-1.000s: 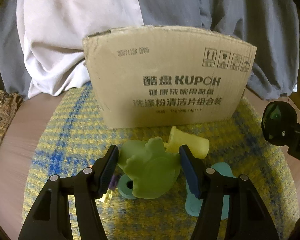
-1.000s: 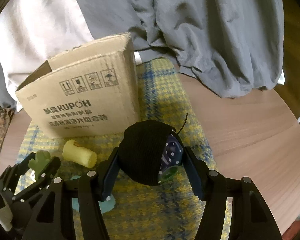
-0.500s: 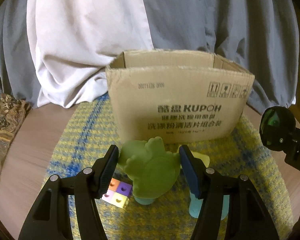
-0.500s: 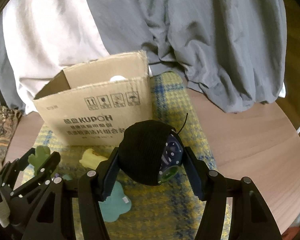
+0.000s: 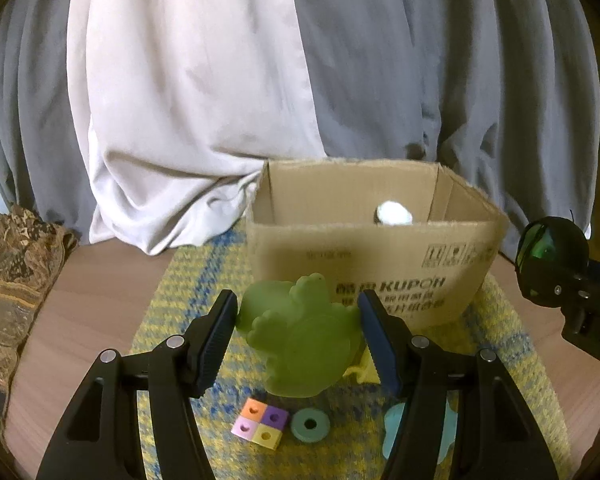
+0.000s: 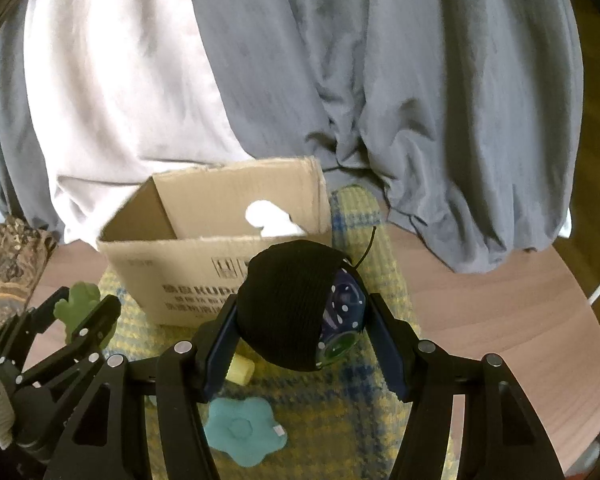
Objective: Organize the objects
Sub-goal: 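Carry the green foam shape with the left tool while the right tool carries the black ball to the box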
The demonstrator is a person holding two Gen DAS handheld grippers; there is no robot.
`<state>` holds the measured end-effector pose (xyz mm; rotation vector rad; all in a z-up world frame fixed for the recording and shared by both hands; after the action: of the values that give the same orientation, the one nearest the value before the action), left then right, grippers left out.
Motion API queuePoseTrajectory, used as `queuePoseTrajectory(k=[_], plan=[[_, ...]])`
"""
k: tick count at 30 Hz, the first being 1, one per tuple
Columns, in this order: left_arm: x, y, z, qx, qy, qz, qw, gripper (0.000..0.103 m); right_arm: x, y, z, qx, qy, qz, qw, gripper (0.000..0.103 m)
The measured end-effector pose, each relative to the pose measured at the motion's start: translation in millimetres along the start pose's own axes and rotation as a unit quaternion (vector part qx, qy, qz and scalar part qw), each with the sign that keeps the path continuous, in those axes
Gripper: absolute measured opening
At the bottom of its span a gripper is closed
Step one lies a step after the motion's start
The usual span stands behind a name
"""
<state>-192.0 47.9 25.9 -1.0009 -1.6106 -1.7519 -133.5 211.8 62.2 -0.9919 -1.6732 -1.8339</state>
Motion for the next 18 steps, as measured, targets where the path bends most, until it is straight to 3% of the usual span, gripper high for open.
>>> queuePoseTrajectory(k=[18], plan=[[63, 9, -3, -0.008, 0.001, 0.04, 0.9992, 0.062, 58, 10, -6, 0.019, -0.001, 0.03, 0.999, 0.062]])
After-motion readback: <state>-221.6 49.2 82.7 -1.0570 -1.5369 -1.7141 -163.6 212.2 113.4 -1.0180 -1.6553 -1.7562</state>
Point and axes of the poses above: each gripper's, at about its wrist camera, not at the fingertips, and y roughly against the way its jaws point, z to its right, x to its top, the point moved 4 cm from there along -y, roughly the way its jaws point, and after that the axes turned 4 degrees about -x, right-handed, at the moved point
